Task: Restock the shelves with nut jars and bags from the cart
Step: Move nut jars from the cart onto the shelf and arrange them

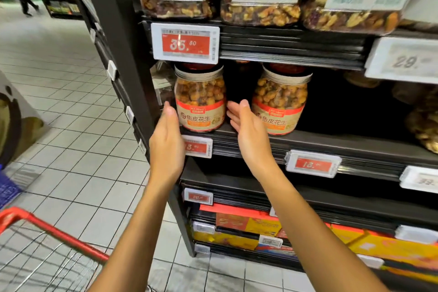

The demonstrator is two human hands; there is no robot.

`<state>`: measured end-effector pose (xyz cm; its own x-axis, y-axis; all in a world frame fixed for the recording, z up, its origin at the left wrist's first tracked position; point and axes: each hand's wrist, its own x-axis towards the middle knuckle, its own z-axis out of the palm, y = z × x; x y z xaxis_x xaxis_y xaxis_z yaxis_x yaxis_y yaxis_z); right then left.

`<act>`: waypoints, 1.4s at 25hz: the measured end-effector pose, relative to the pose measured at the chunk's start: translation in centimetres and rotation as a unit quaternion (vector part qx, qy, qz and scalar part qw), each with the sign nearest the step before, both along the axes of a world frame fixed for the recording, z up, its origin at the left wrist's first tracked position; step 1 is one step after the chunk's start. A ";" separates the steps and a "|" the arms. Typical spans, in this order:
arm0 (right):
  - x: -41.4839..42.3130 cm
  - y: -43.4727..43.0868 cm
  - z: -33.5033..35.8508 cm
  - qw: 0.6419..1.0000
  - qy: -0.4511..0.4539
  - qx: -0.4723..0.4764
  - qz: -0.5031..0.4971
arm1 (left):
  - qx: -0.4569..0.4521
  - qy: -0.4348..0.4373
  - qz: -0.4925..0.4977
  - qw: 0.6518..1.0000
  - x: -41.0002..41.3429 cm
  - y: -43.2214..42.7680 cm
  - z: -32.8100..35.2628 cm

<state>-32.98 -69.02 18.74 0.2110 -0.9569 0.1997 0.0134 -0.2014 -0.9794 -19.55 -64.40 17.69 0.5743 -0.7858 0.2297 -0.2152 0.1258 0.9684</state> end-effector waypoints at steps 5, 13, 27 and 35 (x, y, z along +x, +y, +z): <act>-9.8 -2.9 1.0 0.950 -0.103 -0.022 -0.295 | -0.068 -0.014 -0.165 0.984 -7.2 0.2 1.0; -8.0 -4.9 -0.8 0.986 0.013 0.099 -0.134 | -0.014 0.047 -0.158 0.986 -9.1 -3.4 0.7; -0.8 7.1 -3.6 0.999 0.022 -0.019 0.045 | 0.018 0.154 0.043 0.987 -1.7 11.7 -0.5; 16.8 26.8 -8.7 0.860 0.143 0.012 0.491 | 0.105 0.243 0.352 0.898 8.3 39.3 -6.1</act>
